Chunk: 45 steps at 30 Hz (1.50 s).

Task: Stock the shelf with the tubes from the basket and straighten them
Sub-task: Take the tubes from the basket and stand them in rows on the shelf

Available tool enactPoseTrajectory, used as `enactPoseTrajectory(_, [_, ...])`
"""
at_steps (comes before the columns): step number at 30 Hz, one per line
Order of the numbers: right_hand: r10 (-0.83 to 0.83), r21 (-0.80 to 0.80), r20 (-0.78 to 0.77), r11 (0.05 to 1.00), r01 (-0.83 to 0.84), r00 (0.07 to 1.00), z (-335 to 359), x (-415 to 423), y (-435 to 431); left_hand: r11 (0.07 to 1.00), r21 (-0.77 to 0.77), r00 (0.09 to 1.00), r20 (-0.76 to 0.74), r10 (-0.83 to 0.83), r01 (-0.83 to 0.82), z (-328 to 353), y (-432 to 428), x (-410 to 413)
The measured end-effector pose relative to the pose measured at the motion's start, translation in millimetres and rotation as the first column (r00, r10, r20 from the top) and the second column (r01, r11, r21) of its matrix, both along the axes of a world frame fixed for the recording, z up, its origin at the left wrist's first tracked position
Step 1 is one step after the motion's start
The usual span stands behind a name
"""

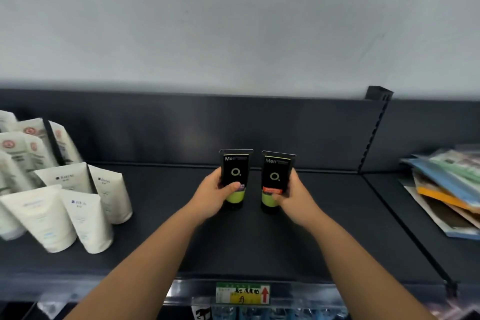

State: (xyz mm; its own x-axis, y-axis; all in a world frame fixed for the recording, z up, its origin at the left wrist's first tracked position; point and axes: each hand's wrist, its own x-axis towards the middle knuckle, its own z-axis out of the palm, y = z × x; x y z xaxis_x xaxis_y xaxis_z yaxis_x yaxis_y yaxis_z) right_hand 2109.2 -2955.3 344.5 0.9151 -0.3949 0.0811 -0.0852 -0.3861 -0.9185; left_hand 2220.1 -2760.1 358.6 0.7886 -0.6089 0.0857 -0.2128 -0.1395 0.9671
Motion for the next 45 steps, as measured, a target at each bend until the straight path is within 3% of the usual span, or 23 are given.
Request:
enactPoseTrajectory(4, [0.020,-0.074,-0.184,0.997,-0.034,0.983,0.3,-17.1,0.4,0.958,0.284,0.997,0.058,-0.049,0.030,-10.1,13.1,2.2])
enactPoseTrajectory(7, [-0.052,-0.163,-0.310,0.987,0.001,0.949,4.5,-33.3,3.3,0.920,0.391,0.991,0.130,-0.032,-0.022,-12.1,25.9,-4.0])
enactPoseTrajectory(12, [-0.141,-0.397,-0.526,0.913,-0.095,0.839,20.6,-62.9,35.8,0.759,0.650,0.929,0.296,-0.224,-0.024,-4.2,60.0,-29.0])
enactPoseTrajectory(15, [-0.135,-0.468,-0.538,0.869,-0.161,0.832,26.8,-73.5,67.1,0.673,0.739,0.877,0.343,-0.337,-0.030,-5.8,88.4,-41.6])
enactPoseTrajectory(17, [-0.127,-0.505,-0.515,0.844,-0.180,0.848,28.9,-74.9,87.0,0.656,0.752,0.851,0.384,-0.358,-0.063,-6.1,105.4,-47.9])
enactPoseTrajectory(23, [-0.036,-0.599,-0.455,0.751,-0.276,0.890,29.9,-68.3,181.3,0.726,0.657,0.794,0.543,-0.271,-0.202,-6.2,189.9,-70.4])
enactPoseTrajectory(31, [0.087,-0.651,-0.468,0.639,-0.410,0.879,23.9,-62.0,314.3,0.701,0.638,0.809,0.569,-0.149,-0.320,-13.7,330.0,-92.9])
enactPoseTrajectory(38, [0.250,-0.655,-0.474,0.541,-0.528,0.844,21.3,-40.9,432.8,0.538,0.698,0.839,0.542,0.035,-0.473,-17.7,474.9,-102.2])
enactPoseTrajectory(45, [0.465,-0.701,-0.447,0.349,-0.622,0.764,29.2,-10.3,553.4,0.370,0.718,0.807,0.536,0.246,-0.590,-20.4,593.8,-128.6])
